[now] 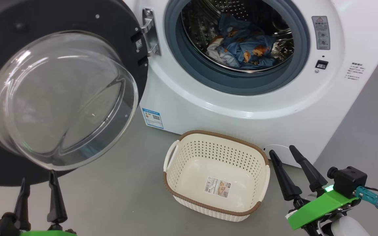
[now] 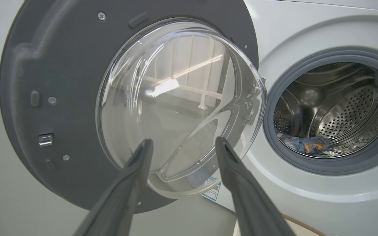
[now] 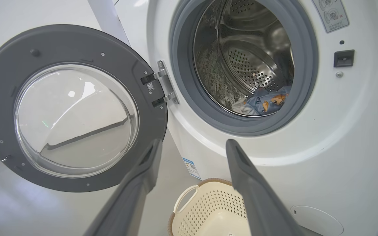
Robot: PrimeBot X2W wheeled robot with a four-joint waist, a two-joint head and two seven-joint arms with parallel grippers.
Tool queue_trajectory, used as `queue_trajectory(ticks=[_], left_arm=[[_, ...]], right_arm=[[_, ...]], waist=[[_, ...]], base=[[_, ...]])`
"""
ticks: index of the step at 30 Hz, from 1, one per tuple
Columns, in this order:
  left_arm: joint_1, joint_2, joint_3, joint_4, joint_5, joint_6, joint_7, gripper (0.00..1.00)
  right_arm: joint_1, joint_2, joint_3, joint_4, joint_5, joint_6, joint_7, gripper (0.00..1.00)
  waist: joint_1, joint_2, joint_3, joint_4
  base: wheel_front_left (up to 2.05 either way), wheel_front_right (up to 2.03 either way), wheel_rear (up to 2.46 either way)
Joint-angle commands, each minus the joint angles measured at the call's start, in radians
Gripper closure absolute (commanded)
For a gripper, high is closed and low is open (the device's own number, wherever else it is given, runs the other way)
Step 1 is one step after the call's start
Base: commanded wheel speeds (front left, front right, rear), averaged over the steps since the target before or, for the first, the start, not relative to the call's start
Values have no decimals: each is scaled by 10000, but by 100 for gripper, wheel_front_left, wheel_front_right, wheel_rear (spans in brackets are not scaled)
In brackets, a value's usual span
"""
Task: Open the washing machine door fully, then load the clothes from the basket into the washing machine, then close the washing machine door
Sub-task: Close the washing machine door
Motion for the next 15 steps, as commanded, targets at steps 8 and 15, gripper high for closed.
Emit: queue_trajectory(ticks=[8, 15], left_arm=[[-32, 159, 284, -292, -54, 129, -80, 0], [-5, 159, 277, -357, -53, 151, -80, 0]], right_arm=[[-48, -61, 297, -201, 65, 16, -48, 0], [-60, -67, 313, -216, 66, 16, -48, 0]], waist=[[0, 0, 7, 331], [0, 0, 47, 373]], base=[[0, 0, 0], [0, 0, 0]])
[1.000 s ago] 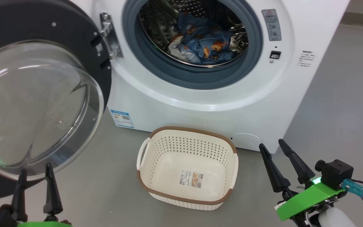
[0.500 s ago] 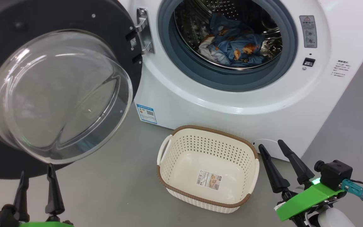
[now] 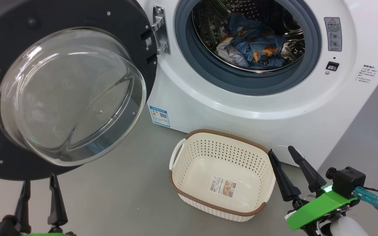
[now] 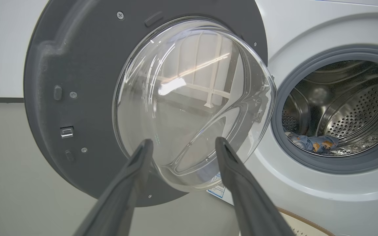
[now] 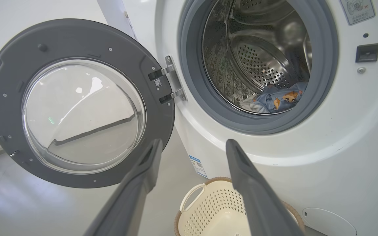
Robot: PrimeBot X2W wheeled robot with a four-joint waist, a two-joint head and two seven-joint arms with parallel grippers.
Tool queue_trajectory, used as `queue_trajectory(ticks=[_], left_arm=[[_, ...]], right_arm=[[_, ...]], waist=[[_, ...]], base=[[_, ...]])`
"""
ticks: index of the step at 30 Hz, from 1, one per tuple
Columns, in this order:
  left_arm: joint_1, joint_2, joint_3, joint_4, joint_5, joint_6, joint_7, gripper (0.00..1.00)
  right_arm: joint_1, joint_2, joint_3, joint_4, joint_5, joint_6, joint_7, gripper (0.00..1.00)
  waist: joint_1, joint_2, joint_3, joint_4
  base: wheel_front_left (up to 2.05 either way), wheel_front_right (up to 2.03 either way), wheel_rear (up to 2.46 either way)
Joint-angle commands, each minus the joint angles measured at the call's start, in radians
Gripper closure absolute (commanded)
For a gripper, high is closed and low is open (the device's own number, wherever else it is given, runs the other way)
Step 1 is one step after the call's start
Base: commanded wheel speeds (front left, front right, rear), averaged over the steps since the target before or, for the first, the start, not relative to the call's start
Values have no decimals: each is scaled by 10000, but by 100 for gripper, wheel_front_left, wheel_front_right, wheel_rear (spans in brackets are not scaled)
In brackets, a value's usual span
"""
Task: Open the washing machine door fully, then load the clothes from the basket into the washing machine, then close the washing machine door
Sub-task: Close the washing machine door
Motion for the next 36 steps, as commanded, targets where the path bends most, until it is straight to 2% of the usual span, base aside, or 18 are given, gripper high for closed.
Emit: queue_trajectory(ticks=[1, 20, 21, 22, 23, 24, 25, 29, 36], left_arm=[[-159, 161, 310, -314, -42, 123, -80, 0], [-194, 160, 412, -328, 26, 95, -80, 2], [-207, 160, 436, -317, 48, 81, -80, 21], [-227, 160, 464, -304, 70, 66, -80, 49], [-251, 160, 491, -298, 90, 50, -80, 64], [-277, 160, 516, -301, 113, 32, -80, 86], [-304, 166, 538, -308, 136, 9, -80, 100], [-514, 383, 593, -292, 203, -129, -80, 100], [-1575, 1286, 782, -763, 6, -308, 203, 100]], right_arm=[[-64, -63, 259, -234, 69, 16, -48, 0], [-61, -65, 255, -192, 96, 16, -48, 0], [-57, -58, 252, -187, 98, 16, -48, 0], [-56, -53, 250, -182, 99, 16, -48, 0], [-56, -47, 248, -182, 99, 16, -48, 0], [-59, -41, 246, -181, 98, 16, -48, 0], [-61, -37, 243, -181, 97, 16, -48, 0], [-65, -39, 219, -182, 94, 16, -48, 0], [-4, -71, 174, -187, 117, 16, -48, 0]], waist=[[0, 0, 12, -7], [0, 0, -63, -70], [0, 0, -68, -73], [0, 0, -71, -77], [0, 0, -70, -83], [0, 0, -71, -89], [0, 0, -70, -94], [0, 0, -67, -90], [0, 0, -107, 2]], base=[[0, 0, 0], [0, 0, 0], [0, 0, 0], [0, 0, 0], [0, 0, 0], [0, 0, 0], [0, 0, 0], [0, 0, 0], [0, 0, 0]])
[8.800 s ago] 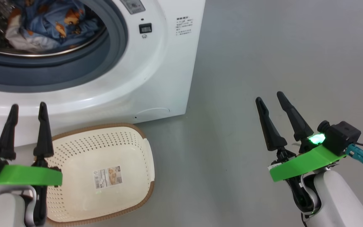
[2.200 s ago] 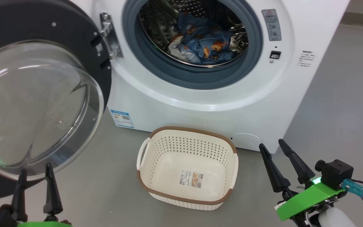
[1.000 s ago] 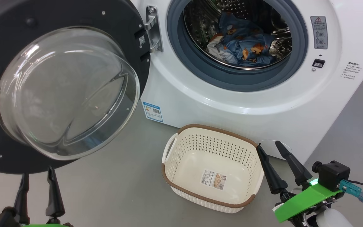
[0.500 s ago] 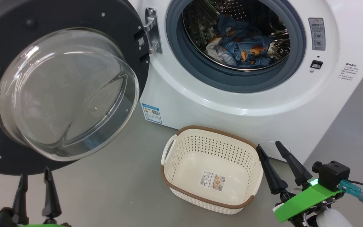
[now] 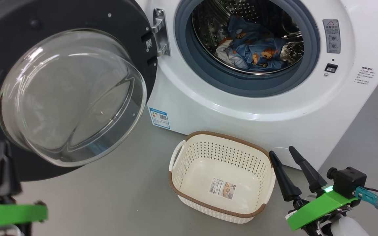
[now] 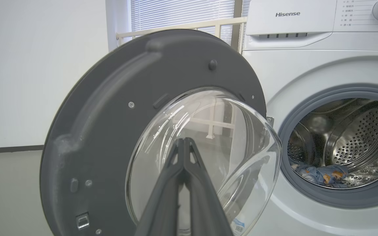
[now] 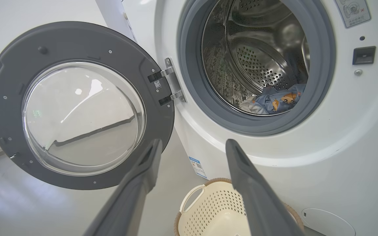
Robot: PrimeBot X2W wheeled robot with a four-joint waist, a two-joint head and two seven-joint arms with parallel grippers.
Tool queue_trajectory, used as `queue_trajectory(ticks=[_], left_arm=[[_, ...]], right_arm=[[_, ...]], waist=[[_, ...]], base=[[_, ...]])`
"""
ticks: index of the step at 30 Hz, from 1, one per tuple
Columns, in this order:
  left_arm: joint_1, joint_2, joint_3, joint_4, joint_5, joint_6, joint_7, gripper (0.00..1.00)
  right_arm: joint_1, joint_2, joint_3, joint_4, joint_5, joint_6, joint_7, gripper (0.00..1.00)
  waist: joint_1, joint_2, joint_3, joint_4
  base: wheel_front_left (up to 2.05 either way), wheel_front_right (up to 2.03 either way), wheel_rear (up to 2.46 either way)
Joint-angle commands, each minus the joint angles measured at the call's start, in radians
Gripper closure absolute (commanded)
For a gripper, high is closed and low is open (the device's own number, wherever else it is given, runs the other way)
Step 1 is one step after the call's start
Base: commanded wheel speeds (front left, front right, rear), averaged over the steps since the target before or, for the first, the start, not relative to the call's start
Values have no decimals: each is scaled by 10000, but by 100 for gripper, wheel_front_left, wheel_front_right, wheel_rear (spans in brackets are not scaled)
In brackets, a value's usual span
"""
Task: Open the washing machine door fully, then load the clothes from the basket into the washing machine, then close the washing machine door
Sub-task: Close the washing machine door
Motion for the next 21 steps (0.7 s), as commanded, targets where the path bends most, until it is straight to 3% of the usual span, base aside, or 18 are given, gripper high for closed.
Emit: queue_trajectory(ticks=[1, 8, 12, 21], left_arm=[[-773, 581, 510, -415, -168, -89, 153, 100], [-2447, 1764, 1004, -881, -1185, -233, 1149, 100], [-3520, 2301, 1595, -784, -2346, -270, 1840, 100], [-5854, 3446, 3041, 1692, -5145, -245, 3731, 100]], right_arm=[[1, -72, 167, -229, 39, 16, -48, 0], [3, -113, 259, -216, 56, 16, -48, 0], [-21, -180, 288, -216, 70, 16, -48, 0], [-187, -408, 391, -238, 62, 16, -48, 0]], waist=[[0, 0, -9, 30], [0, 0, -23, -13], [0, 0, 3, -104], [0, 0, 352, -307]], base=[[0, 0, 0], [0, 0, 0], [0, 0, 0], [0, 0, 0]])
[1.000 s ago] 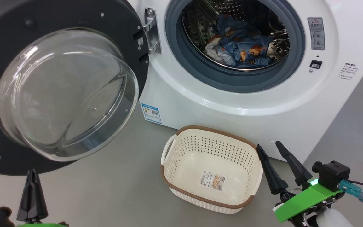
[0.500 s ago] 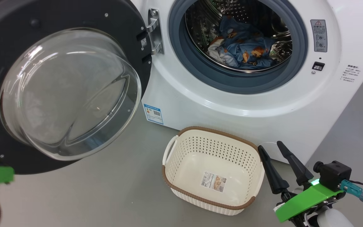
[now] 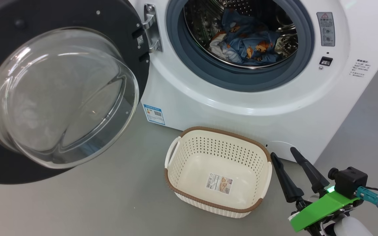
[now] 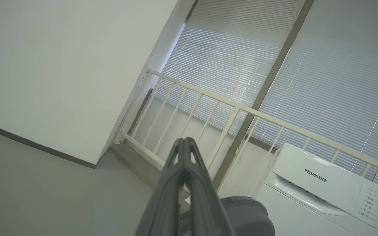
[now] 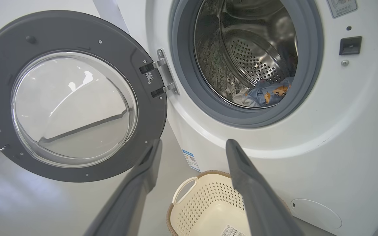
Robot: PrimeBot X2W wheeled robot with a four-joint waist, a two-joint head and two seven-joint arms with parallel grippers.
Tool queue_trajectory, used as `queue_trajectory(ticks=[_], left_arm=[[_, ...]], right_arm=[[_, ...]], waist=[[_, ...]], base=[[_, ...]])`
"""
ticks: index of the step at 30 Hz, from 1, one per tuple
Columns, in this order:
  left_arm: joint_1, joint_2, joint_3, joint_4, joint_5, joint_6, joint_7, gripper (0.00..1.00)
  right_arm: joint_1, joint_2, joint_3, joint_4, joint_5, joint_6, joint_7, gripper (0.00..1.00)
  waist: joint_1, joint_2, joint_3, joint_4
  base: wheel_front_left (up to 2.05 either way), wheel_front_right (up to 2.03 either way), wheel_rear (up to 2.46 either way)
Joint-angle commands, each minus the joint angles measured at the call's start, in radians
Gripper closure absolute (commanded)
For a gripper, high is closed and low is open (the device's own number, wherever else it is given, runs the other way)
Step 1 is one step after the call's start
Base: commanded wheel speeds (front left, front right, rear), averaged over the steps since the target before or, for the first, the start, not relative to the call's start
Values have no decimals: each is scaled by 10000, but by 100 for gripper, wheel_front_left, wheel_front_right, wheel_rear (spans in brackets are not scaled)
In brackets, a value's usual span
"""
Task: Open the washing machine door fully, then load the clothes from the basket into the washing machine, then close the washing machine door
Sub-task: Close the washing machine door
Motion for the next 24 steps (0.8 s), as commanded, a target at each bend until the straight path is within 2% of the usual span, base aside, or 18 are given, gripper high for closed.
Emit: queue_trajectory(ticks=[1, 2, 9, 18, 24], left_arm=[[-669, 852, 502, 420, -394, 9, 257, 100], [-669, 852, 502, 420, -394, 9, 257, 100], [-1938, 1670, 1375, 3107, -1502, 19, 561, 100], [-2643, 2780, 1456, 5692, -1477, 223, 862, 100], [-2817, 3195, 1555, 6913, -1639, 404, 1348, 100]], right_arm=[[-226, -151, 238, -251, 55, 16, -48, 0], [-226, -151, 238, -251, 55, 16, -48, 0], [-464, -376, 292, -246, 11, 16, -48, 0], [-711, -675, 390, -324, -5, 16, -48, 0], [-704, -758, 285, -367, -23, 16, -48, 0]], waist=[[0, 0, 175, -99], [0, 0, 175, -99], [0, 0, 704, -412], [0, 0, 1242, -891], [0, 0, 1333, -1022]], base=[[0, 0, 0], [0, 0, 0], [0, 0, 0], [0, 0, 0], [0, 0, 0]])
